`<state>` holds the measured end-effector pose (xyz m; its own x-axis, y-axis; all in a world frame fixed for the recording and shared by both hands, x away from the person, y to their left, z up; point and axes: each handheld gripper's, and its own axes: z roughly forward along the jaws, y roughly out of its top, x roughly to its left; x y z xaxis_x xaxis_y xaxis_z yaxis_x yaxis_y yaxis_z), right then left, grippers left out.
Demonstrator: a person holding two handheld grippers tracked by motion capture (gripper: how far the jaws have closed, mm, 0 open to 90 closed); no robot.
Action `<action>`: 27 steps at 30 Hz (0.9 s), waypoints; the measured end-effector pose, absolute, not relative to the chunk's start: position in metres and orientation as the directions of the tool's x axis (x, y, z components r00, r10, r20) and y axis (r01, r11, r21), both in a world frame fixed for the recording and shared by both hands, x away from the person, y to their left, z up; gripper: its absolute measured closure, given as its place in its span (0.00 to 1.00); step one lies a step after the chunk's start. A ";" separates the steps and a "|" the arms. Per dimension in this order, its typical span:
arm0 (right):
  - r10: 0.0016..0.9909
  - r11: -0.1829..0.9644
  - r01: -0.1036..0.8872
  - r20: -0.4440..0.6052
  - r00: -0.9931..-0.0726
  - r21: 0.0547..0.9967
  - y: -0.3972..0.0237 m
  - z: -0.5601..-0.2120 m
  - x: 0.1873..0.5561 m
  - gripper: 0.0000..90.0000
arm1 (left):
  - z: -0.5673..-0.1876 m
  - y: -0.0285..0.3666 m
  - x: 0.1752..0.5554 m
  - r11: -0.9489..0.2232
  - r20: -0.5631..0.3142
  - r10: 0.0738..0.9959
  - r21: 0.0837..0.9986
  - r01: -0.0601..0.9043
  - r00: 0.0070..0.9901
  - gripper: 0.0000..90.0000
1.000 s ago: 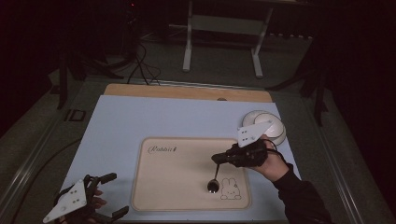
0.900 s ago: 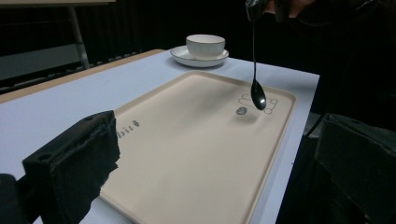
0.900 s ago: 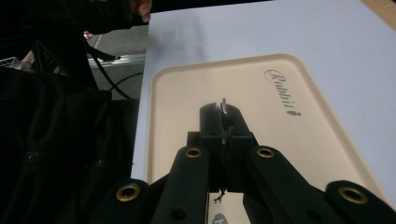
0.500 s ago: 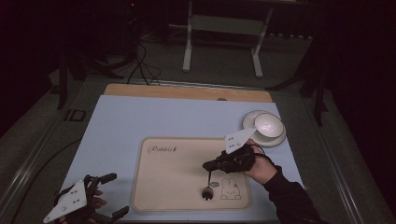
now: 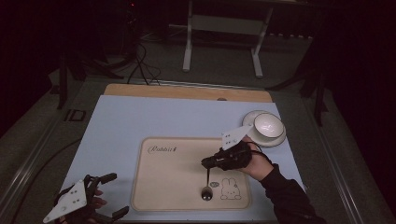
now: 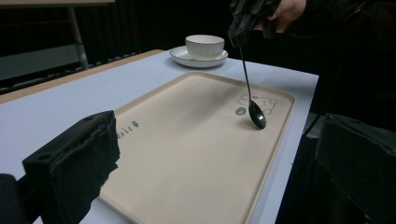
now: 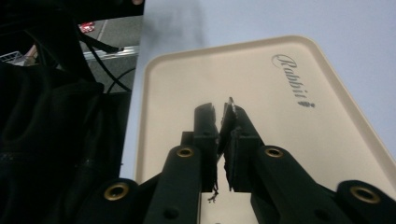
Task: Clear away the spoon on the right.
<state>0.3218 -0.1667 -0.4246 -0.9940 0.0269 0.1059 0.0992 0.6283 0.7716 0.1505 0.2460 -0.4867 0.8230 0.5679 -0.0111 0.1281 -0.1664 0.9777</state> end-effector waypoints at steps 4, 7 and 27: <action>0.055 0.633 0.121 0.111 -0.992 0.764 -0.168 -0.430 0.329 0.92 | -0.487 0.246 0.150 -0.166 -0.009 0.570 0.978 0.126 0.822 0.00; 0.074 0.633 0.137 0.117 -0.990 0.762 -0.169 -0.435 0.334 0.91 | -0.487 0.246 0.150 -0.169 -0.008 0.569 0.977 0.127 0.822 0.00; 0.156 0.612 0.203 0.135 -0.978 0.764 -0.171 -0.455 0.356 0.83 | -0.487 0.246 0.150 -0.176 -0.003 0.569 0.976 0.125 0.822 0.00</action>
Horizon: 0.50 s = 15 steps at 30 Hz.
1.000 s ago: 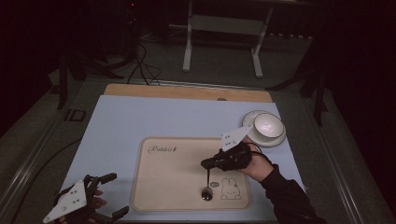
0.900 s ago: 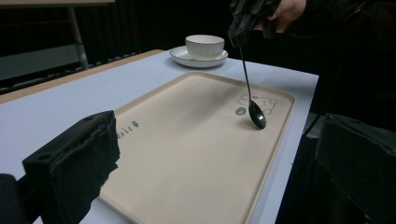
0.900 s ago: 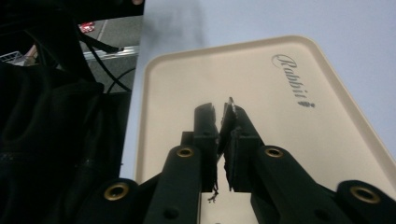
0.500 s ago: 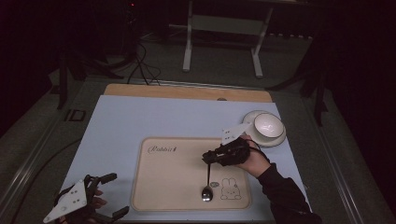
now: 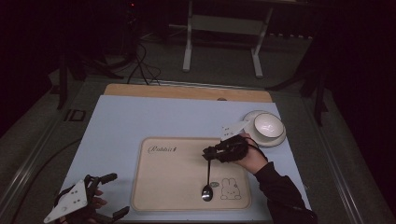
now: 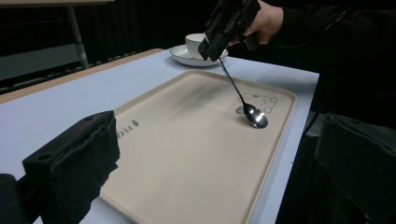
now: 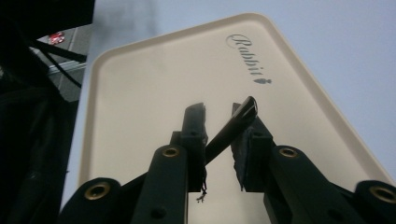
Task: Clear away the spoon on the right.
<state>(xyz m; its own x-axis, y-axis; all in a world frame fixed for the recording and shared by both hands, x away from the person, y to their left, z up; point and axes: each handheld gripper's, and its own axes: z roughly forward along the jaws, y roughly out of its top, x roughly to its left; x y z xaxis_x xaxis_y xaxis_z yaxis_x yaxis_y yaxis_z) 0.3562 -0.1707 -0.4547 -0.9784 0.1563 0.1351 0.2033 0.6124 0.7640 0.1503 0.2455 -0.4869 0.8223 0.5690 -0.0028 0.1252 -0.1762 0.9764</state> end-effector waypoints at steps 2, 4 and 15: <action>0.166 0.613 0.213 0.140 -0.976 0.761 -0.171 -0.457 0.359 0.83 | -0.487 0.246 0.150 -0.176 -0.003 0.569 0.976 0.125 0.822 0.00; 0.172 0.614 0.219 0.143 -0.975 0.758 -0.172 -0.460 0.362 0.82 | -0.487 0.246 0.150 -0.177 -0.002 0.569 0.976 0.125 0.822 0.00; 0.212 0.608 0.253 0.153 -0.965 0.752 -0.172 -0.471 0.372 0.78 | -0.487 0.245 0.149 -0.180 0.004 0.565 0.977 0.118 0.825 0.00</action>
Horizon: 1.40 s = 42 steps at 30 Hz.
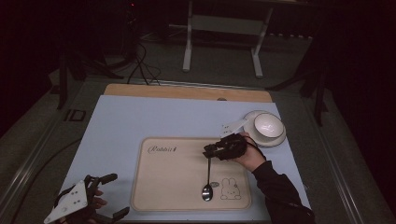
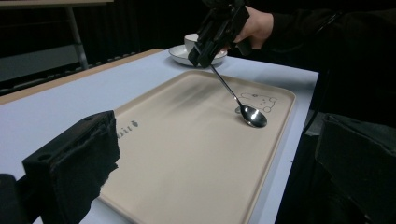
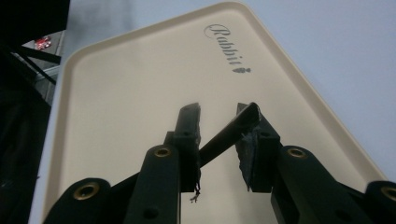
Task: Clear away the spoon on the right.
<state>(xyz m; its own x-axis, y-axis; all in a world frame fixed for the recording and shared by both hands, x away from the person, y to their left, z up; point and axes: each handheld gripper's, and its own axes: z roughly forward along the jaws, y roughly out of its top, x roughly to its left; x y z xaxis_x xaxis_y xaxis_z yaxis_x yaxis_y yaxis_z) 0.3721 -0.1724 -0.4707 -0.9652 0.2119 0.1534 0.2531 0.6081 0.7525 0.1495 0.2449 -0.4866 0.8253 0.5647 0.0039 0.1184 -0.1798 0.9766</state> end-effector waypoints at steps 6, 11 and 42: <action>0.221 0.601 0.269 0.168 -0.961 0.753 -0.171 -0.476 0.377 0.77 | -0.487 0.244 0.149 -0.187 0.011 0.564 0.976 0.114 0.826 0.00; 0.226 0.603 0.276 0.171 -0.959 0.749 -0.169 -0.479 0.379 0.75 | -0.487 0.244 0.149 -0.186 0.011 0.563 0.976 0.114 0.826 0.00; 0.305 0.579 0.374 0.234 -0.923 0.724 -0.168 -0.515 0.402 0.69 | -0.487 0.242 0.149 -0.203 0.024 0.558 0.973 0.108 0.830 0.00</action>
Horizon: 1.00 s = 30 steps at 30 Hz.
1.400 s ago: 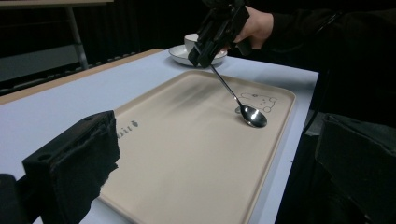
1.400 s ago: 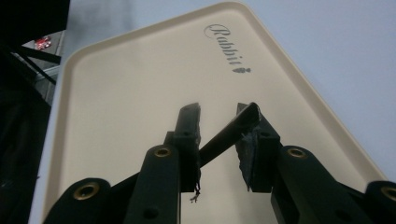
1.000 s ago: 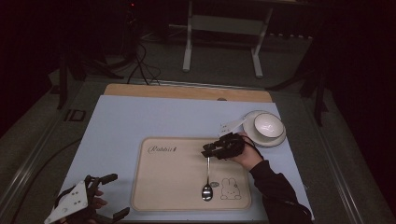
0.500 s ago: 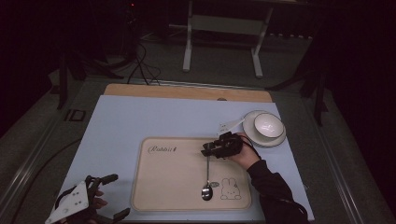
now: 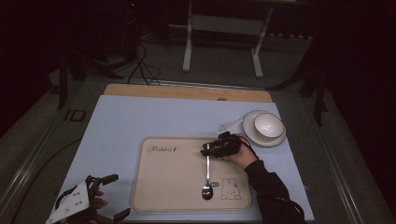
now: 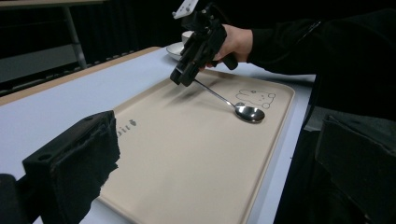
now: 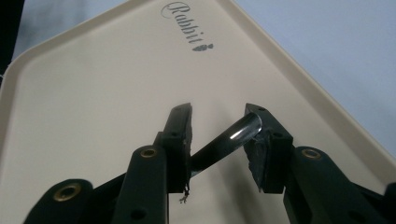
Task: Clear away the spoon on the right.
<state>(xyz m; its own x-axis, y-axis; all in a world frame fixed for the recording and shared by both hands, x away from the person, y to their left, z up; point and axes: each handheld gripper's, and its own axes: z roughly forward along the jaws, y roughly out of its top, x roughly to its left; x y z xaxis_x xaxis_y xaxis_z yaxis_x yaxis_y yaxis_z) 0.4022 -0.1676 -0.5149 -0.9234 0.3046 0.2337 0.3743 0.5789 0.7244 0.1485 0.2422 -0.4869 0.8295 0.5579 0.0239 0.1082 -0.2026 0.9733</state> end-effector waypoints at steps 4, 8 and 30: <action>0.313 0.582 0.386 0.241 -0.919 0.716 -0.166 -0.519 0.405 0.69 | -0.487 0.242 0.148 -0.206 0.025 0.557 0.973 0.109 0.830 0.00; 0.320 0.578 0.397 0.249 -0.914 0.713 -0.165 -0.522 0.409 0.69 | -0.487 0.242 0.149 -0.205 0.024 0.556 0.973 0.109 0.831 0.00; 0.362 0.575 0.432 0.257 -0.896 0.695 -0.162 -0.536 0.419 0.64 | -0.487 0.241 0.148 -0.213 0.029 0.551 0.971 0.107 0.834 0.00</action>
<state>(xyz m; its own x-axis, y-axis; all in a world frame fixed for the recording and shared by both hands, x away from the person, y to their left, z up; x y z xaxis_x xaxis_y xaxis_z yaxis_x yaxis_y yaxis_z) 0.4189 -0.1618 -0.5357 -0.8960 0.3619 0.2574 0.4319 0.5750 0.6949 0.1483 0.2414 -0.4872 0.8343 0.5506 0.0285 0.1074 -0.2130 0.9711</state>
